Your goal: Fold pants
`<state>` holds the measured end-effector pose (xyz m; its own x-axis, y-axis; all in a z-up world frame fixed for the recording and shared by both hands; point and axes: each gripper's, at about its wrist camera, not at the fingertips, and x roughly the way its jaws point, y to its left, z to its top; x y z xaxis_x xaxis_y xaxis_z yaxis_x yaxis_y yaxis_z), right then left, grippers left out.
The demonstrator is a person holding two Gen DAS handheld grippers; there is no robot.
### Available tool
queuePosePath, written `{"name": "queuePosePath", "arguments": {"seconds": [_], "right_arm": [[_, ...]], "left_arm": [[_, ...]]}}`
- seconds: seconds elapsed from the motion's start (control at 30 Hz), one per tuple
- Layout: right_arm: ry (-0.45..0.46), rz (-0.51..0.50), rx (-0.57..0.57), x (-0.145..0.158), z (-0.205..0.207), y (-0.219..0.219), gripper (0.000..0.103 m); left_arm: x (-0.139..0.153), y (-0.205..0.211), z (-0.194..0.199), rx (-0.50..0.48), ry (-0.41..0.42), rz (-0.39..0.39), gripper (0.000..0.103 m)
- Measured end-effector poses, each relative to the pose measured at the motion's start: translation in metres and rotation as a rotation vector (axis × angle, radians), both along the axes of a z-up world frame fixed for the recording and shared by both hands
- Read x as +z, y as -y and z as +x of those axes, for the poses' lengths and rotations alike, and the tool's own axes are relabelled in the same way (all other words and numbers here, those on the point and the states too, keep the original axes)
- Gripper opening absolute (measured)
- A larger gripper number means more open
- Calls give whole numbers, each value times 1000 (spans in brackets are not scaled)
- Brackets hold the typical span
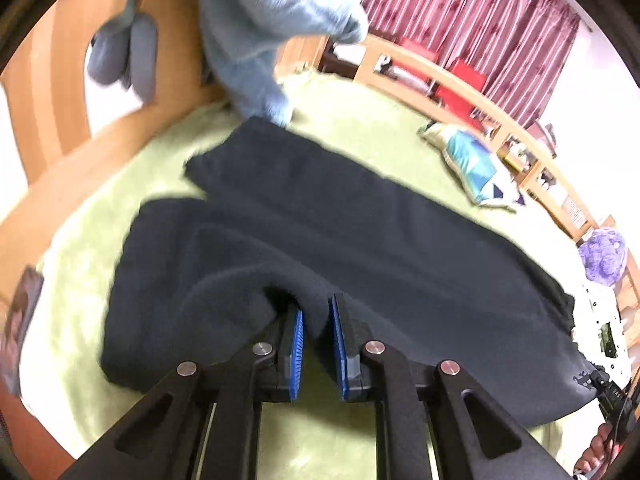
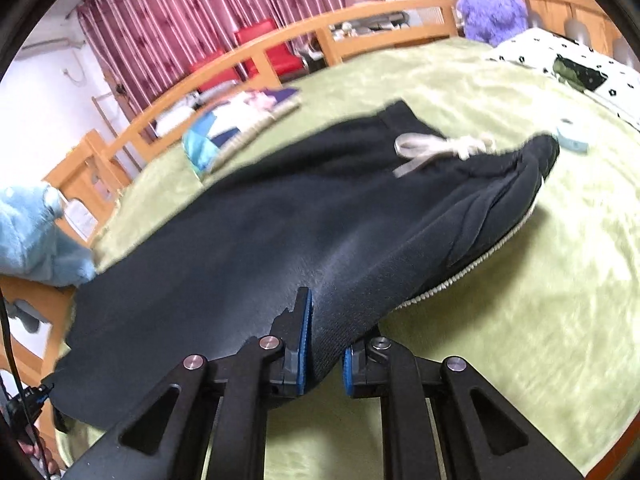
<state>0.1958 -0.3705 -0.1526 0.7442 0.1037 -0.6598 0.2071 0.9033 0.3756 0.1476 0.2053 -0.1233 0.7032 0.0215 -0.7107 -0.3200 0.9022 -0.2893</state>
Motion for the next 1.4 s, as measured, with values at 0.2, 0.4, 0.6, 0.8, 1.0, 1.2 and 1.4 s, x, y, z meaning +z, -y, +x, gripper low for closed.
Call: {"name": "queuePosePath", "arguments": {"seconds": [0.2, 0.4, 0.6, 0.8, 1.0, 1.2, 1.4], "right_arm": [[33, -48, 16, 45, 29, -7, 11], [53, -38, 11, 66, 75, -10, 10], [71, -11, 0, 73, 131, -10, 10], [68, -8, 2, 66, 185, -11, 10], [66, 9, -12, 50, 239, -13, 10], [34, 8, -21, 17, 277, -12, 10], [-75, -49, 23, -25, 290, -20, 29]], "left_arm": [[45, 3, 27, -17, 90, 50, 13], [61, 5, 65, 0, 126, 54, 13], [67, 9, 114, 17, 156, 60, 13], [57, 12, 172, 26, 146, 110, 13], [42, 13, 216, 21, 142, 151, 13], [15, 13, 250, 16, 115, 152, 13], [-11, 19, 266, 3, 46, 125, 23]]}}
